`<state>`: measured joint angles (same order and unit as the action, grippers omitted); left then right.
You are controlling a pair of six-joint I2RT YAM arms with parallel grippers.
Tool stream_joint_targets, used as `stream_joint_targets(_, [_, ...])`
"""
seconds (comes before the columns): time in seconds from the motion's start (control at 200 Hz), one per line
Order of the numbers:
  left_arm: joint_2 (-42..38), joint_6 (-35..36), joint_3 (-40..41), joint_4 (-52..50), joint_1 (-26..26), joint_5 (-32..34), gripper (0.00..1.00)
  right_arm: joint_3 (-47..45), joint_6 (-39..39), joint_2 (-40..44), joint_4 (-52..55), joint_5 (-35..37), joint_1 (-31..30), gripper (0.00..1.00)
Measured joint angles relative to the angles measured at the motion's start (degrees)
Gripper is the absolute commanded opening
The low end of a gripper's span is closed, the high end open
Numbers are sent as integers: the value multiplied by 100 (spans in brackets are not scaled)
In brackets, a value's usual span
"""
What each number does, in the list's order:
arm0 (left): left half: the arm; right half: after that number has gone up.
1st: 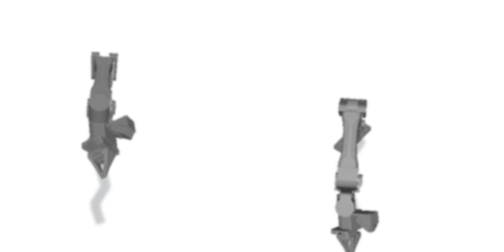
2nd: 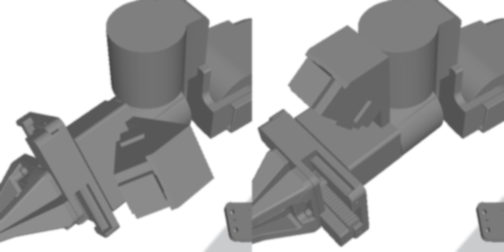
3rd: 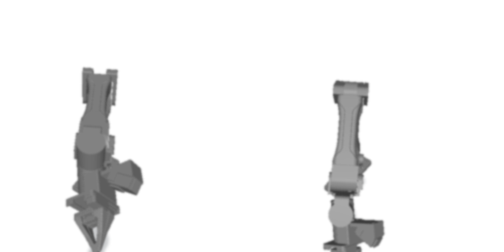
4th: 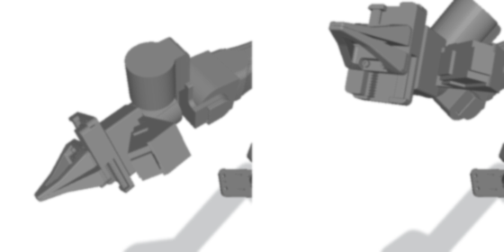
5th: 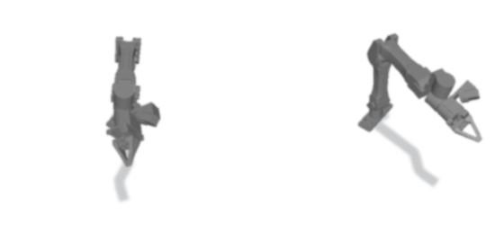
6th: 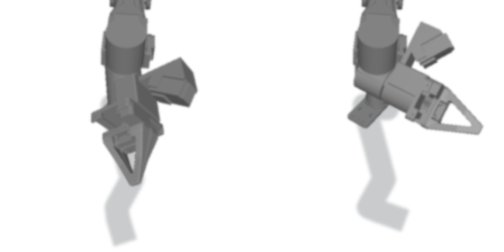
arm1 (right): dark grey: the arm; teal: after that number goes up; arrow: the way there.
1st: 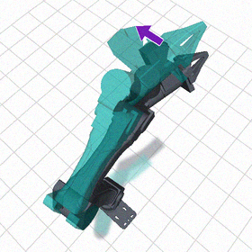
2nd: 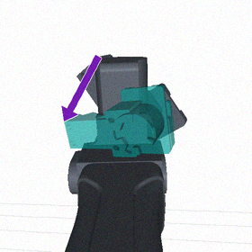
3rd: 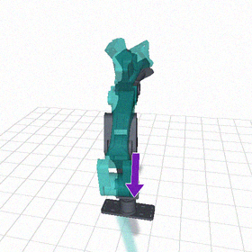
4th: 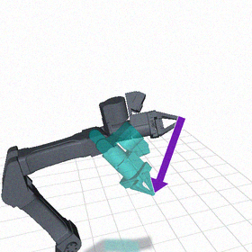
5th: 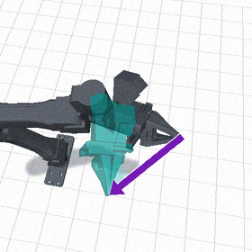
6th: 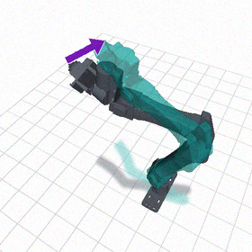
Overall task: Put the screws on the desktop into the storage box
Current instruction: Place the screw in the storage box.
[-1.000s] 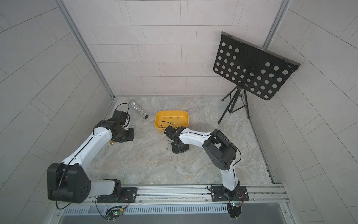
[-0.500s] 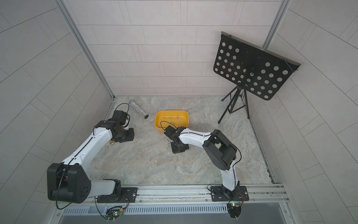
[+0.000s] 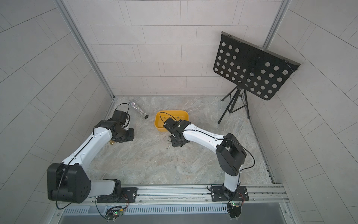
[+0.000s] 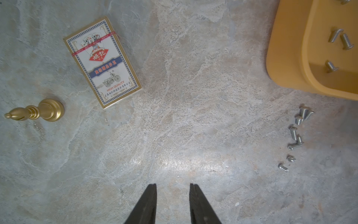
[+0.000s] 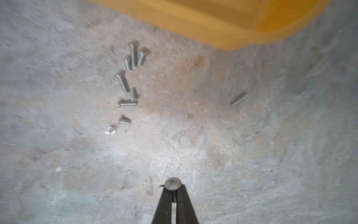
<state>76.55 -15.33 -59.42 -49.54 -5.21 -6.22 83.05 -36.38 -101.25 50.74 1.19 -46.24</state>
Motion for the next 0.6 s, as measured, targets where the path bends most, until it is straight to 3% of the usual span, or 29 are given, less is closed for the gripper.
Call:
stream_joint_targets(0.27, [0, 0, 0, 0, 0, -2, 35, 1480, 295, -289, 382, 205, 492, 0])
stream_joint_targets(0.6, [0, 0, 0, 0, 0, -15, 35, 3429, 479, -2251, 538, 59, 1252, 0])
